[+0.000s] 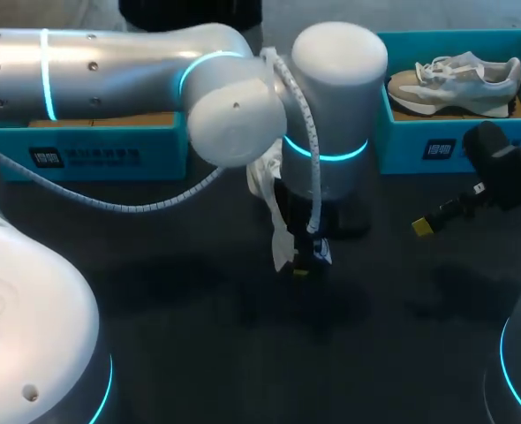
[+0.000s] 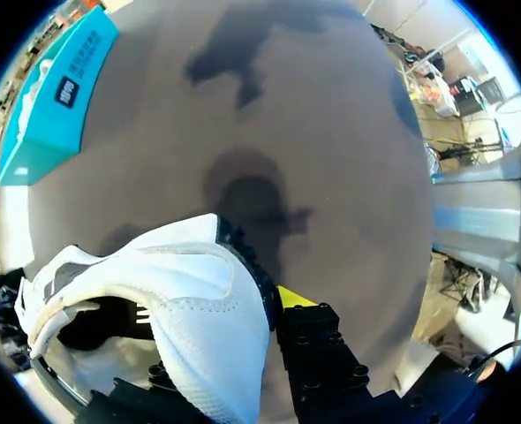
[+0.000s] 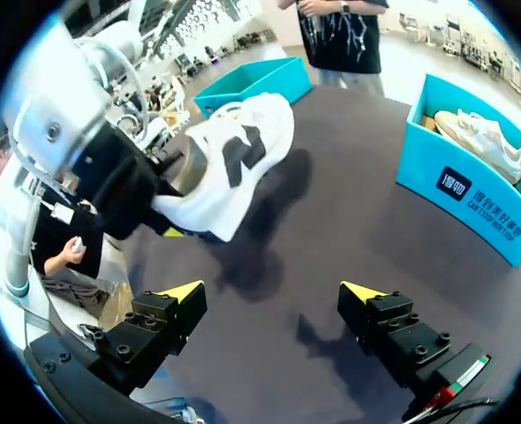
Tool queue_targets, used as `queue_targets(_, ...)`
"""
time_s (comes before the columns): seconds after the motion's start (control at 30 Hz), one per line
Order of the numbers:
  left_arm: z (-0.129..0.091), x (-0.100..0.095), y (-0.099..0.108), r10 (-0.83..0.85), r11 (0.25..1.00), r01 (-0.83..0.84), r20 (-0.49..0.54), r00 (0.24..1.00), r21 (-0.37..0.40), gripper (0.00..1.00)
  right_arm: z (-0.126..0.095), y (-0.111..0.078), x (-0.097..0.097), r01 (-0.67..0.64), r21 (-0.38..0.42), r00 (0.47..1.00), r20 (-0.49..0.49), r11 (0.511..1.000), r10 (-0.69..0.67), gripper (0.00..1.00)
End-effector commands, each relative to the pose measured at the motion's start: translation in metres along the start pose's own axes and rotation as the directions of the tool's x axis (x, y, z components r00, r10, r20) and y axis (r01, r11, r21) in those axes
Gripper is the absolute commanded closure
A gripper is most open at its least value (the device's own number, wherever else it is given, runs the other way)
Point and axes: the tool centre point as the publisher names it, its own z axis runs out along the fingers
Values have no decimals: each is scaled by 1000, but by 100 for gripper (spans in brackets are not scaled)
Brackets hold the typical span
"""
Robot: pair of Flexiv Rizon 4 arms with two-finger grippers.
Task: Take the shoe out of the shoebox, open the shoe tongue, remove and reinsert the insole, then place the shoe into the shoebox
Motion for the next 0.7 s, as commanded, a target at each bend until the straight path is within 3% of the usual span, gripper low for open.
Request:
queue_targets(0.03, -41, 5, 19, 28, 999, -29, 25, 999, 15, 100, 0, 0, 0, 0, 0, 1000, 1, 1000, 0, 0)
queue_targets(0.27, -66, 15, 27, 98, 995, -99, 31, 995, 18, 100, 0, 0, 0, 0, 0, 1000, 1, 1000, 0, 0)
queue_targets(0.7, -76, 21, 30, 183, 983, -183, 32, 983, 16, 100, 0, 0, 0, 0, 0, 1000, 1, 1000, 0, 0)
